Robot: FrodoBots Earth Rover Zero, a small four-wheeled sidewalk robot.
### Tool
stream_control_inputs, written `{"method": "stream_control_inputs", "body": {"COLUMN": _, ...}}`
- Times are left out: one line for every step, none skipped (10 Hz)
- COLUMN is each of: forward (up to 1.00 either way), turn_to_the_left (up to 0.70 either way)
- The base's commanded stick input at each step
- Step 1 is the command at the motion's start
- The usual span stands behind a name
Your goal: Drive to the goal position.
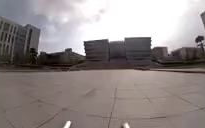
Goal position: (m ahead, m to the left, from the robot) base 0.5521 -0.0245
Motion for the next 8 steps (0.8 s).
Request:
{"method": "stream_control_inputs", "body": {"forward": 0.36, "turn_to_the_left": 0.0}}
{"method": "stream_control_inputs", "body": {"forward": 0.23, "turn_to_the_left": 0.0}}
{"method": "stream_control_inputs", "body": {"forward": 0.11, "turn_to_the_left": 0.0}}
{"method": "stream_control_inputs", "body": {"forward": 0.0, "turn_to_the_left": 0.0}}
{"method": "stream_control_inputs", "body": {"forward": 0.0, "turn_to_the_left": 0.0}}
{"method": "stream_control_inputs", "body": {"forward": 0.0, "turn_to_the_left": 0.0}}
{"method": "stream_control_inputs", "body": {"forward": 0.0, "turn_to_the_left": 0.0}}
{"method": "stream_control_inputs", "body": {"forward": 0.0, "turn_to_the_left": 0.0}}
